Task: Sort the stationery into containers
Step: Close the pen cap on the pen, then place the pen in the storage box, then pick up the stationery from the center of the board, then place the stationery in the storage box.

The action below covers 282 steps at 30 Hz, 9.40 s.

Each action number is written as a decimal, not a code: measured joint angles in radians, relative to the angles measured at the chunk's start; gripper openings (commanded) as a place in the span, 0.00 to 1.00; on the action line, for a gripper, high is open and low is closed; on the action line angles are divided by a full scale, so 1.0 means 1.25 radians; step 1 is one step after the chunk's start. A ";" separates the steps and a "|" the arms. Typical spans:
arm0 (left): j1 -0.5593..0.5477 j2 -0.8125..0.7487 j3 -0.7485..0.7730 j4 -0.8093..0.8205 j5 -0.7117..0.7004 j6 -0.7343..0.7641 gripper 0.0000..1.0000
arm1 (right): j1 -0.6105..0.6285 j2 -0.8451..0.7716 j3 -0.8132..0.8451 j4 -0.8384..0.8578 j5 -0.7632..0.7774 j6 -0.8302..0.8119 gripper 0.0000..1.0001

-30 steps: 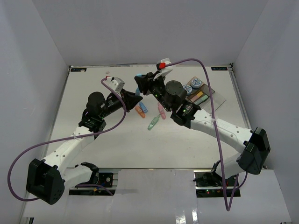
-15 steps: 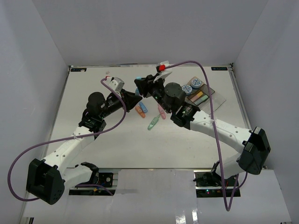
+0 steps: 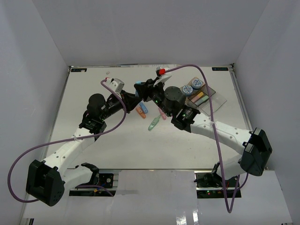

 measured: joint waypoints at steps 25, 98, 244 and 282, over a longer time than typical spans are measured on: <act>0.000 -0.005 -0.012 0.121 0.061 -0.015 0.17 | 0.018 -0.139 -0.024 -0.089 0.003 -0.038 0.98; 0.002 -0.039 -0.024 0.026 0.441 0.088 0.02 | -0.152 -0.151 0.001 -0.278 -0.747 -0.240 0.10; 0.128 0.112 0.114 -0.427 -0.470 -0.009 0.98 | -0.164 0.574 0.345 -0.471 -0.146 -0.165 0.63; 0.137 0.112 0.114 -0.427 -0.434 -0.012 0.98 | -0.452 0.032 -0.077 -0.386 -0.009 -0.060 0.34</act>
